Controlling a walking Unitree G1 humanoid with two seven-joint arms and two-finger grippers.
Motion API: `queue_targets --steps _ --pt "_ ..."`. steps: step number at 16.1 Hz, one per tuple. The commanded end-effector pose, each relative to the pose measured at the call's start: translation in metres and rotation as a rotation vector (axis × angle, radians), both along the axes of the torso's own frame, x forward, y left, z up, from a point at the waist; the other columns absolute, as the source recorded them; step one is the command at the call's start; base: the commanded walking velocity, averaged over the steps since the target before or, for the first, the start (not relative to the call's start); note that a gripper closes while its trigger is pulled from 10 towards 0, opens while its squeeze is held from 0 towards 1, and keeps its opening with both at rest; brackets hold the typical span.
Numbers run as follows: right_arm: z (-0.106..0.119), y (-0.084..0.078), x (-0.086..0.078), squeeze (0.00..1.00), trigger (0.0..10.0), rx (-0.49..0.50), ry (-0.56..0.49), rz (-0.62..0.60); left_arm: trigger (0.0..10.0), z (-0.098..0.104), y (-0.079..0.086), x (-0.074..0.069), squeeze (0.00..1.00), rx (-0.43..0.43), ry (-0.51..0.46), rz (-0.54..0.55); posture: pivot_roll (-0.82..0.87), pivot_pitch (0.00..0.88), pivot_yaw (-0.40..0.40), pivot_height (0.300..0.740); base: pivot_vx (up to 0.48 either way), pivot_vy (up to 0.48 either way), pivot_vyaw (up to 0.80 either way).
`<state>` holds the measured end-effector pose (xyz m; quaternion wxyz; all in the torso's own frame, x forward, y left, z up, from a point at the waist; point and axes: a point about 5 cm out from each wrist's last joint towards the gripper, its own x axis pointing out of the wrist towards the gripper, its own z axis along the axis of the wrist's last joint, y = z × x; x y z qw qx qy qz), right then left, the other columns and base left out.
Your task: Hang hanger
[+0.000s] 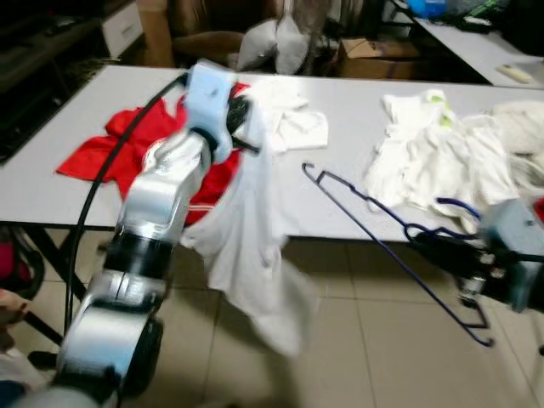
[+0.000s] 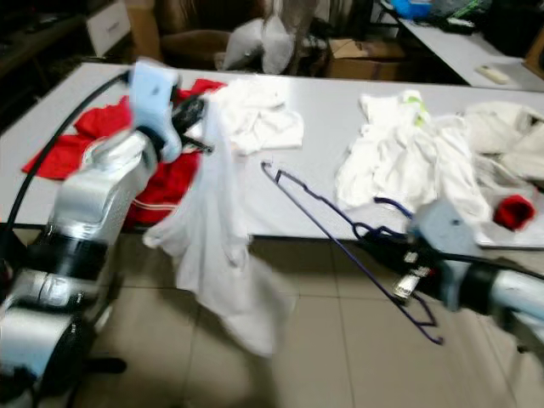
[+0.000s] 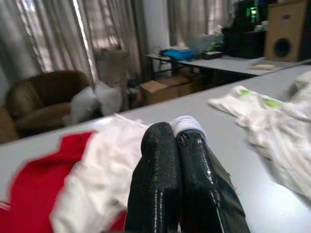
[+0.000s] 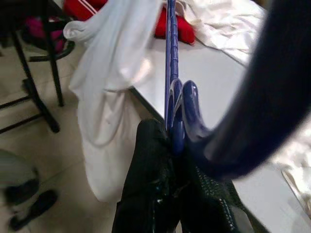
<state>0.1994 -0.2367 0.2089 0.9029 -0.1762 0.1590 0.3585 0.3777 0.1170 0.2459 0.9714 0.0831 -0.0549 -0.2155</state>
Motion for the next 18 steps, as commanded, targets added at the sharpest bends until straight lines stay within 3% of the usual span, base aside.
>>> queue_targets --steps 1,3,8,18 --pt "0.011 0.003 -0.005 0.00 10.0 0.022 -0.002 0.055 10.0 0.005 0.010 0.006 0.00 0.004 -0.017 0.031 -0.01 0.000 -0.023 0.740 0.315 0.000 0.00" --pt "0.024 0.000 -0.013 0.00 10.0 0.070 -0.016 0.102 10.0 0.007 0.003 0.014 0.00 0.021 -0.015 0.006 -0.02 0.000 -0.016 0.740 0.326 0.000 0.00" --pt "0.021 0.003 -0.020 0.00 10.0 0.087 0.038 0.156 10.0 0.019 -0.007 0.022 0.00 0.009 -0.048 -0.056 -0.02 0.000 -0.013 0.740 0.330 0.000 0.00" --pt "0.008 0.025 -0.006 0.00 10.0 0.114 0.034 0.200 10.0 0.056 -0.031 0.007 0.00 -0.125 -0.133 -0.260 -0.01 0.000 -0.036 0.740 0.334 0.000 0.00"
